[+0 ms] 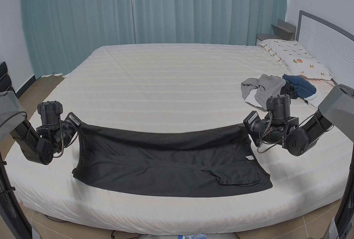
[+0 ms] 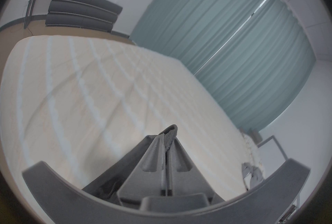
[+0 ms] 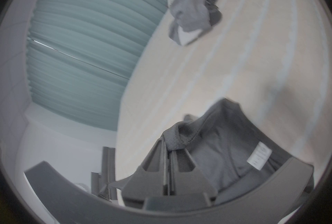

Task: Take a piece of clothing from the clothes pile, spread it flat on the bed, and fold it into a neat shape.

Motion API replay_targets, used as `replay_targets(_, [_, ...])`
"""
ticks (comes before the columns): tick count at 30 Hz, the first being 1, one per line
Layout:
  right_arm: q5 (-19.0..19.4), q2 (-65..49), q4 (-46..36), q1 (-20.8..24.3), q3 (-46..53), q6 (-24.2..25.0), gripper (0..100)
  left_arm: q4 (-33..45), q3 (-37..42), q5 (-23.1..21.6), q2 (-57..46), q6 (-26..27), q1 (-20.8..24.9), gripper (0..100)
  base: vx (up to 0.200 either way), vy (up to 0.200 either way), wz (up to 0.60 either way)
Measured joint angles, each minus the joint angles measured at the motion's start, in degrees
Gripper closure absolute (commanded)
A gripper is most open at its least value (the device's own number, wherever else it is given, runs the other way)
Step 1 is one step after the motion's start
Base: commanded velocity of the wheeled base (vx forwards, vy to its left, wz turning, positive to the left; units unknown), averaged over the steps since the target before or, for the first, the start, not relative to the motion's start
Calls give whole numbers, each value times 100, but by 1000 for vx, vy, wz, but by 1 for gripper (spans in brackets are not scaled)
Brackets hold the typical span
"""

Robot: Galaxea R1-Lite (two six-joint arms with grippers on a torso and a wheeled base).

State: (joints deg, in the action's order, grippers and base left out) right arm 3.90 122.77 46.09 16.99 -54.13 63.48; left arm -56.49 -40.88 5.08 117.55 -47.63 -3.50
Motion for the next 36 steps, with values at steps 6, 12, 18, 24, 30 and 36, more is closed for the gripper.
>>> replay_targets(6, [12, 18, 901, -38, 590, -201, 100, -670, 310, 50, 138, 219, 22, 100, 0, 0, 0])
replay_targets(12, [41, 9, 161, -38, 937, -767, 100, -741, 764, 49, 249, 1131, 78, 100, 0, 0, 0])
replay_targets(18, [45, -39, -213, -21, 1104, -1221, 100, -769, 1228, 50, 282, 1863, 141, 100, 0, 0, 0])
replay_targets(24, [41, -59, -252, -10, 1254, -1389, 100, -752, 1431, 52, 273, 2018, 172, 100, 0, 0, 0])
replay_targets(30, [39, -59, -255, -7, 1303, -1485, 100, -545, 1563, 52, 221, 2297, 177, 100, 0, 0, 0])
replay_targets(36, [30, -100, -367, -49, 1307, -1517, 100, -408, 1591, 71, 77, 2404, 146, 100, 0, 0, 0])
